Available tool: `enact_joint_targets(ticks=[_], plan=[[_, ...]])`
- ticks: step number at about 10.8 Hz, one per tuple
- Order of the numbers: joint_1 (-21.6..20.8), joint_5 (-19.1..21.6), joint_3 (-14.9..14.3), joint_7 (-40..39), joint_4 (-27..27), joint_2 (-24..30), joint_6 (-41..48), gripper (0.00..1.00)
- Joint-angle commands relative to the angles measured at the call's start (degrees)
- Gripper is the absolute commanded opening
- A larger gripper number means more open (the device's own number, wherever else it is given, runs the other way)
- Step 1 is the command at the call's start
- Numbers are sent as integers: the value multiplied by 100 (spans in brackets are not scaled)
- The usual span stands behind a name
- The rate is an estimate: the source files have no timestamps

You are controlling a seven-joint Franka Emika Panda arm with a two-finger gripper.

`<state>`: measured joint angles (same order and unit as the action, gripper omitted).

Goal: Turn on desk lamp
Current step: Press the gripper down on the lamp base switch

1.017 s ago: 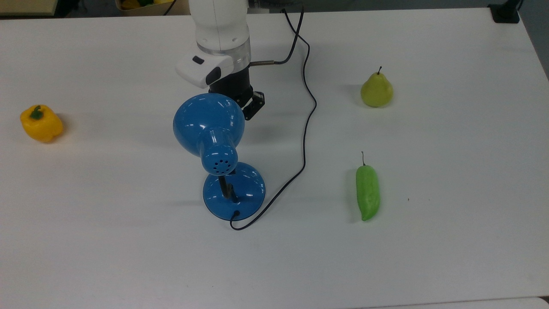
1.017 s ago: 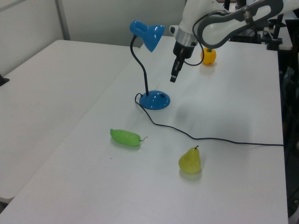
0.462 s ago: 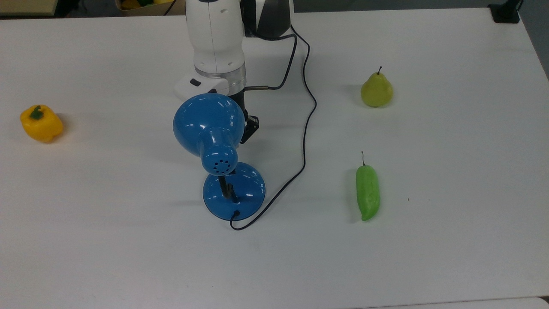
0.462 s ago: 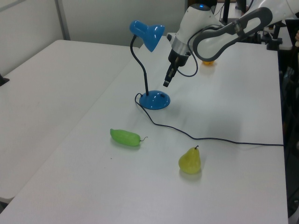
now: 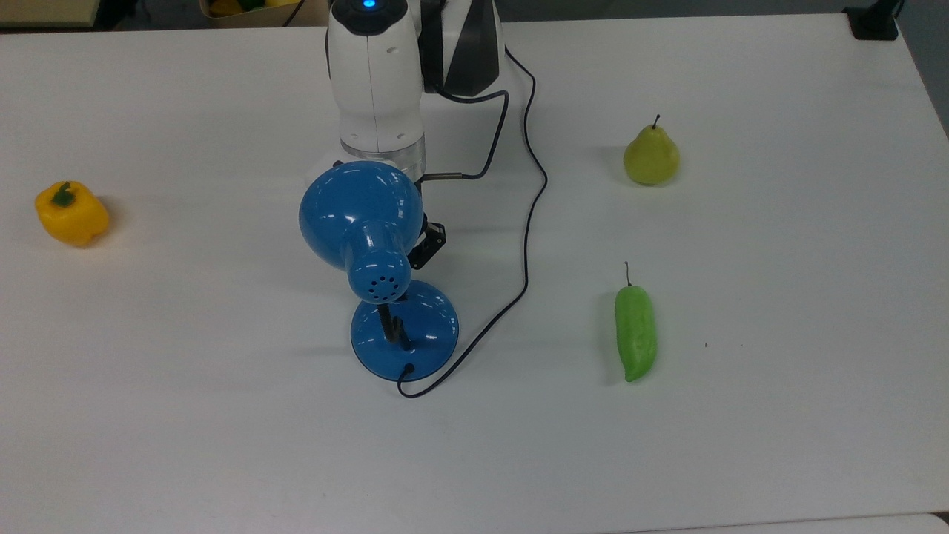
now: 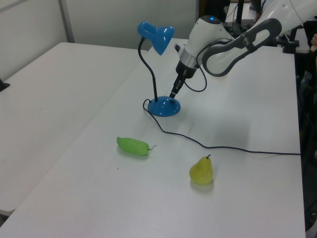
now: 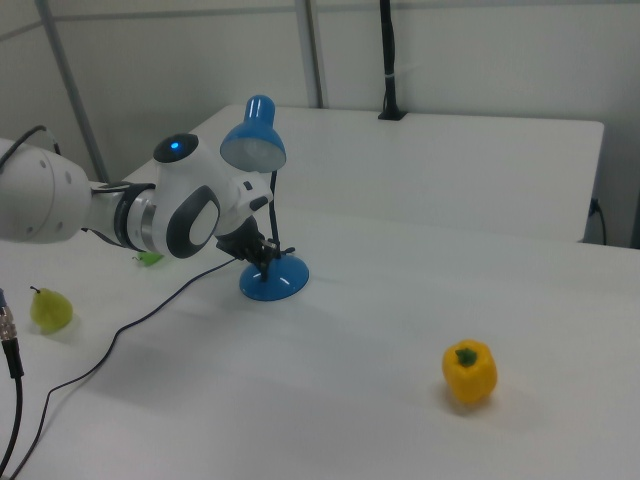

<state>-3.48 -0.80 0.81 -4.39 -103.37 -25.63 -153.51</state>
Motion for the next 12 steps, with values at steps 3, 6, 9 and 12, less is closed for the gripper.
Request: enact_joint_targets(ticks=[3, 6, 9, 12], plan=[[-91, -70, -124, -115, -16, -179, -443, 0], [-91, -70, -124, -115, -25, -179, -443, 0], [-91, -192, -124, -115, -78, -188, -443, 0], [-65, -315, -124, -106, -78, -293, -443, 0]])
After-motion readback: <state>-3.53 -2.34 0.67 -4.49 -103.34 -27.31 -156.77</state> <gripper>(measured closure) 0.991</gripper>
